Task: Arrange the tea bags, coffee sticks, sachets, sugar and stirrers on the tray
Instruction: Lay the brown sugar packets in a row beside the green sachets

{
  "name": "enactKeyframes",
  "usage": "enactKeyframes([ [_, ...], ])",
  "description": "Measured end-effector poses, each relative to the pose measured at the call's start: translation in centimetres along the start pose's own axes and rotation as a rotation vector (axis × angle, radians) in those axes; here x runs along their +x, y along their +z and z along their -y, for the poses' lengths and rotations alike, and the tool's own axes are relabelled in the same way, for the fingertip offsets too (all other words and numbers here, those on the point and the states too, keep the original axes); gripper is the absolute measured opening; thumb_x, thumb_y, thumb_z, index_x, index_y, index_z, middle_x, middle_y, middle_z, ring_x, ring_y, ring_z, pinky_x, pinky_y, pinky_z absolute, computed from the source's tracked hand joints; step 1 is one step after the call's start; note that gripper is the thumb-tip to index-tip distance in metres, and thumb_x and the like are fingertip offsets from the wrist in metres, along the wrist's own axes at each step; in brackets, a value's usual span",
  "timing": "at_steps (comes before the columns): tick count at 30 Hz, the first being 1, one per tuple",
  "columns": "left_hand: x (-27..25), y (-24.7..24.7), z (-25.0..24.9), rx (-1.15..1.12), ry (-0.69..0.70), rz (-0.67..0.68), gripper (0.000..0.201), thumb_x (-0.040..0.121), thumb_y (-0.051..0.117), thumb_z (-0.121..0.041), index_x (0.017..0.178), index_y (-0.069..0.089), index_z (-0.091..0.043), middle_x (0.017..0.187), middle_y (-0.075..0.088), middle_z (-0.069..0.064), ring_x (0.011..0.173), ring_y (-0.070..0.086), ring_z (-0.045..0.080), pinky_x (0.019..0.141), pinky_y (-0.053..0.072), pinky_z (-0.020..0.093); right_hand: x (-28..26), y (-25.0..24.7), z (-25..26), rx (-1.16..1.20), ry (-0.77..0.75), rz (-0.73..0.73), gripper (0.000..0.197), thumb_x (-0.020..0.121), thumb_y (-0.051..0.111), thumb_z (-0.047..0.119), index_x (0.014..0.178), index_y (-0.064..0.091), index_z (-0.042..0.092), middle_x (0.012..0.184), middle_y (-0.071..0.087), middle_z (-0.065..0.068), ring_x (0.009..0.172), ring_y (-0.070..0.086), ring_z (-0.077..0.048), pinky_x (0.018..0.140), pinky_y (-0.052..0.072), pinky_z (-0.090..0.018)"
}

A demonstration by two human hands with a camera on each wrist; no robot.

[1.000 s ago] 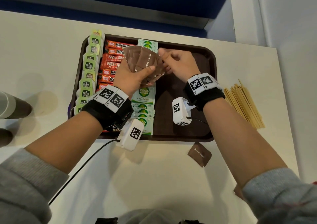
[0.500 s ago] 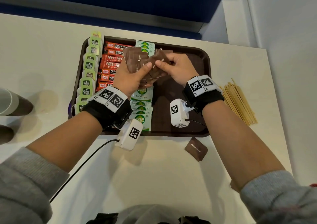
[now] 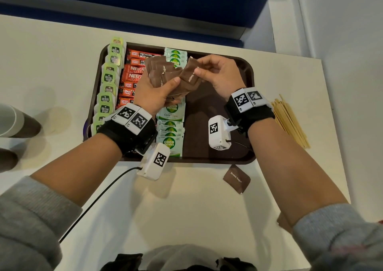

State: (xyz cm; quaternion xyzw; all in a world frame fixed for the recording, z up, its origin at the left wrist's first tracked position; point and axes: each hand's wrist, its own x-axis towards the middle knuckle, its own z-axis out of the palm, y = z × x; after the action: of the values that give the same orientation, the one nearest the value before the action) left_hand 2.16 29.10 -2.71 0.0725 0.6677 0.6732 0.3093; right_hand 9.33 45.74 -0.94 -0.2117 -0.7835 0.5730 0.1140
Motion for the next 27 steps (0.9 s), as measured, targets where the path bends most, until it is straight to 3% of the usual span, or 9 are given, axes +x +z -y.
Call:
enactKeyframes([
  [4, 0.4, -0.1, 0.2, -0.016, 0.001, -0.028, 0.05, 0.082, 0.074, -0.017, 0.126, 0.053, -0.006, 0.112, 0.069, 0.011, 0.093, 0.071, 0.025, 0.066, 0.059, 0.035, 0.1, -0.4, 0.4, -0.054, -0.031, 0.042, 0.023, 0.091, 0.054, 0.002, 0.101, 0.067, 0.019, 0.104, 0.064, -0.004, 0.092, 0.064, -0.011, 0.08, 0.055, -0.023],
  [6, 0.5, -0.1, 0.2, 0.003, 0.021, -0.035, 0.049, 0.082, 0.074, -0.017, 0.125, 0.054, -0.006, 0.112, 0.069, 0.011, 0.095, 0.071, 0.024, 0.071, 0.06, 0.038, 0.1, -0.5, 0.6, -0.118, -0.042, 0.11, 0.026, 0.09, 0.055, 0.003, 0.102, 0.066, 0.025, 0.105, 0.065, 0.0, 0.096, 0.064, -0.011, 0.086, 0.054, -0.027],
  [10, 0.3, 0.0, 0.0, 0.011, 0.038, 0.029, 0.051, 0.081, 0.075, -0.017, 0.126, 0.053, -0.005, 0.112, 0.069, 0.013, 0.097, 0.07, 0.027, 0.072, 0.059, 0.04, 0.0, -0.2, 0.7, -0.158, -0.021, 0.163, 0.031, 0.084, 0.067, 0.01, 0.106, 0.062, 0.031, 0.092, 0.065, 0.001, 0.084, 0.063, -0.011, 0.083, 0.054, -0.027],
  [13, 0.1, 0.2, -0.1, 0.049, 0.049, 0.065, 0.059, 0.072, 0.079, -0.024, 0.124, 0.055, -0.009, 0.111, 0.07, 0.009, 0.097, 0.07, 0.024, 0.081, 0.057, 0.045, 0.0, 0.1, 1.0, -0.139, -0.006, 0.151, 0.033, 0.08, 0.072, 0.011, 0.109, 0.061, 0.022, 0.079, 0.066, 0.006, 0.072, 0.06, -0.006, 0.078, 0.052, -0.026],
  [15, 0.0, 0.3, -0.1, 0.048, 0.043, 0.068, 0.059, 0.071, 0.079, -0.021, 0.123, 0.055, -0.008, 0.109, 0.07, 0.009, 0.096, 0.07, 0.024, 0.082, 0.057, 0.046, 0.0, 0.3, 1.1, -0.124, 0.005, 0.134, 0.034, 0.078, 0.073, 0.011, 0.109, 0.061, 0.018, 0.075, 0.065, 0.009, 0.068, 0.06, 0.0, 0.075, 0.053, -0.022],
  [17, 0.0, 0.3, 0.0, 0.036, 0.032, 0.064, 0.053, 0.076, 0.077, -0.013, 0.123, 0.055, -0.006, 0.108, 0.07, 0.011, 0.092, 0.071, 0.024, 0.072, 0.059, 0.04, -0.1, 0.3, 1.1, -0.114, 0.017, 0.114, 0.035, 0.077, 0.075, 0.012, 0.109, 0.061, 0.016, 0.074, 0.062, 0.011, 0.066, 0.06, 0.003, 0.073, 0.053, -0.021],
  [21, 0.1, 0.4, 0.3, 0.029, 0.027, 0.032, 0.039, 0.083, 0.07, -0.004, 0.119, 0.056, -0.006, 0.104, 0.07, 0.012, 0.08, 0.072, 0.019, 0.056, 0.055, 0.024, -0.5, -0.1, 0.7, -0.096, 0.081, 0.094, 0.039, 0.075, 0.077, 0.013, 0.111, 0.061, 0.015, 0.073, 0.059, 0.009, 0.069, 0.063, -0.005, 0.073, 0.056, -0.025],
  [24, 0.2, 0.3, 0.4, -0.001, 0.024, 0.017, 0.043, 0.083, 0.07, -0.004, 0.124, 0.053, -0.002, 0.11, 0.068, 0.017, 0.085, 0.072, 0.022, 0.061, 0.058, 0.031, -0.5, -0.3, 0.2, -0.064, 0.112, 0.094, 0.037, 0.076, 0.073, 0.002, 0.11, 0.06, 0.007, 0.075, 0.058, 0.004, 0.059, 0.061, 0.001, 0.066, 0.055, -0.019],
  [27, 0.3, 0.2, 0.4, -0.01, 0.032, 0.006, 0.051, 0.075, 0.076, -0.016, 0.121, 0.056, -0.006, 0.113, 0.068, 0.016, 0.099, 0.069, 0.028, 0.085, 0.055, 0.052, -0.3, -0.6, -0.2, -0.078, 0.118, 0.055, 0.026, 0.077, 0.072, 0.0, 0.101, 0.062, 0.006, 0.08, 0.061, 0.003, 0.065, 0.06, -0.002, 0.069, 0.056, -0.019],
])
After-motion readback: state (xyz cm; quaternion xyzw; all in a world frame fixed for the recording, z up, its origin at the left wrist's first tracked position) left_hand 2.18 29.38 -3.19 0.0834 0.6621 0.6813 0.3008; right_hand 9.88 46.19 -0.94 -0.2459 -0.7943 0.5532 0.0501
